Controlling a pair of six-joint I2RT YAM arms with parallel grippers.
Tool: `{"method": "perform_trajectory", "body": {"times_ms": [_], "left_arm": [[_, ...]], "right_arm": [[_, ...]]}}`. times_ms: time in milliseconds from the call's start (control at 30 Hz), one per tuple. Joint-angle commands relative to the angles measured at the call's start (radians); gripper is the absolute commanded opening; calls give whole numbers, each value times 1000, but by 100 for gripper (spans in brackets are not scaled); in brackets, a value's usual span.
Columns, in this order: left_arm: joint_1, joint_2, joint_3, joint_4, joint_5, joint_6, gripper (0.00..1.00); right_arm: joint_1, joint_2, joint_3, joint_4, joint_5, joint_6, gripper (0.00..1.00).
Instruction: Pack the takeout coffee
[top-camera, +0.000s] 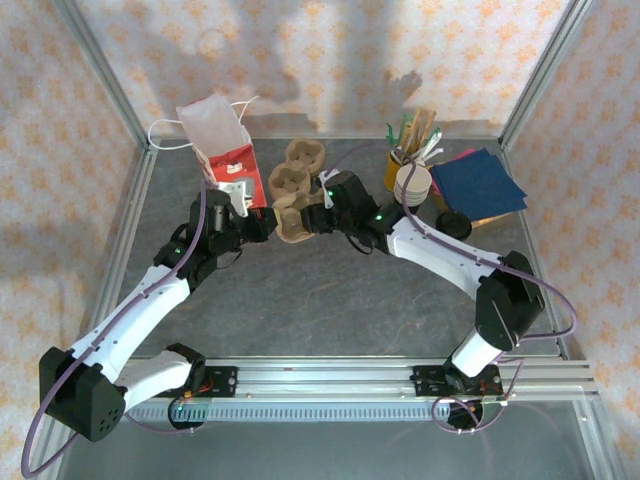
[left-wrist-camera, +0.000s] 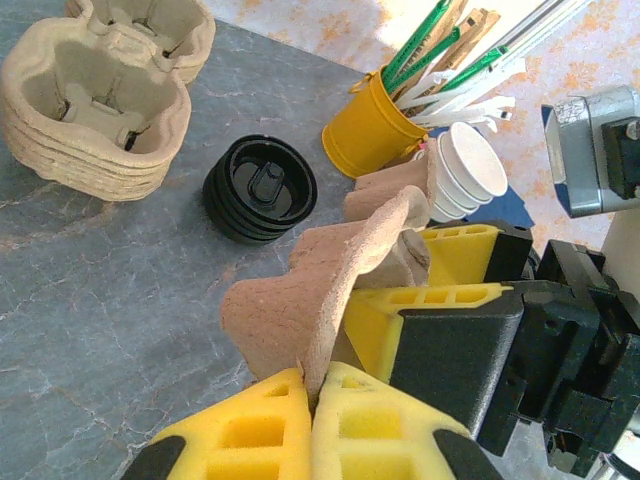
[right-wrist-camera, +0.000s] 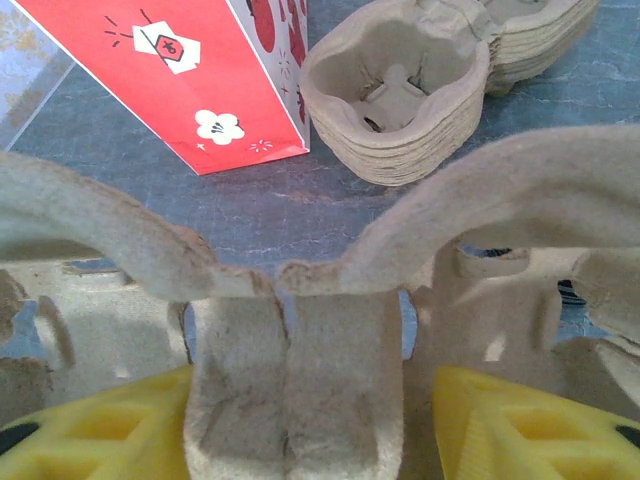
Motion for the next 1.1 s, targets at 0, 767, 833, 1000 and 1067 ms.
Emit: {"method": "perform_trajectory", "body": {"times_ms": [0,767,833,1000,1067], "left_arm": [[-3,-8,18,32,2,-5,0],[-3,-4,27,23,-1,-5,6],[-3,-6,30,22,-8,-7,23],[-1,-25,65,-25,-57,9,59],[5,-36,93,-57,-86,20,64]], "right_arm": [[-7,3,34,-1,2,0,54],[-10,-2,41,-10,41,-13,45],[-10,-6,41,-14,49,-19,44],[-16,-11,42,-46,82,-27,43],[-16,-10,41,-70,100,-33,43]]}}
